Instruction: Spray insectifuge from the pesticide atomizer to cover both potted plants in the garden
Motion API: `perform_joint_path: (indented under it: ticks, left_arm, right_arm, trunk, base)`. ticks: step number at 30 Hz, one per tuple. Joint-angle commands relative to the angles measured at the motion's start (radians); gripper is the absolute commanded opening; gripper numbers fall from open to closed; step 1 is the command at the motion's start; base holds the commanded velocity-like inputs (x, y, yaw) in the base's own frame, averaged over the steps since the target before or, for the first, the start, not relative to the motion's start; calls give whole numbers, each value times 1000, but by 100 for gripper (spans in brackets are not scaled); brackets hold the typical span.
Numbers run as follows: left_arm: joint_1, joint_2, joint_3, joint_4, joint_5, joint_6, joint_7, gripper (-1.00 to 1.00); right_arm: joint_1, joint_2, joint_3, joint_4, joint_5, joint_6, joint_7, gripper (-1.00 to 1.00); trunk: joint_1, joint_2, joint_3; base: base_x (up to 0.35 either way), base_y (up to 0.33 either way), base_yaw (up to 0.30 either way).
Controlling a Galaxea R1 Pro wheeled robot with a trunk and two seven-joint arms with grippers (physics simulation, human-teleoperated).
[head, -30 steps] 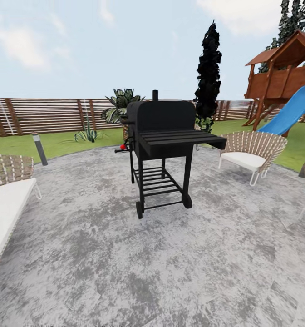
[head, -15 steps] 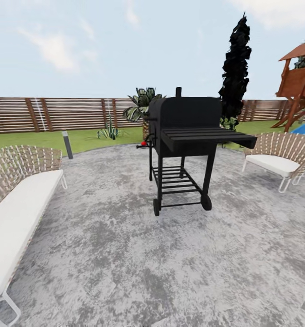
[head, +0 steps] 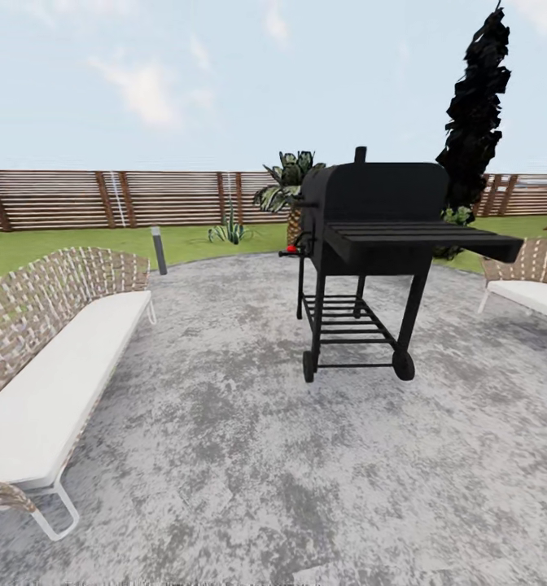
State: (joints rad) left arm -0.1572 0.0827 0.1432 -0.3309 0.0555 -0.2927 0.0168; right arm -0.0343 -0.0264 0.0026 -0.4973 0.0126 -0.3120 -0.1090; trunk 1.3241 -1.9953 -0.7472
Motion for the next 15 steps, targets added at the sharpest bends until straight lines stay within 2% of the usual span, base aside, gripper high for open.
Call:
perform_joint_path:
  ticks: [1, 4, 6, 9, 15]
  left_arm:
    - [-1, 0, -2, 1, 6, -3, 2, 100]
    - [-1, 0, -2, 1, 6, -3, 2, 100]
    - [-1, 0, -2, 1, 6, -3, 2, 100]
    - [-1, 0, -2, 1, 6, -3, 2, 100]
    - [-1, 0, -2, 1, 6, -3, 2, 100]
  right_arm:
    - [-1, 0, 0, 0, 2, -3, -3, 100]
    - [0, -1, 0, 0, 12, -2, -2, 100]
    - [0, 0, 0, 1, 53, -2, -3, 100]
    - [0, 0, -1, 2, 88, -4, -5, 100]
    - [0, -1, -2, 2, 96, -4, -6, 100]
  trunk:
    - [4, -8, -5]
    - [15, -29, -19]
    - [23, -43, -27]
    - [34, -64, -41]
    - [57, -106, -68]
  base:
    - [0, 0, 192]
    - [0, 0, 184]
    - [0, 0, 173]
    - [0, 0, 167]
    - [0, 0, 165]
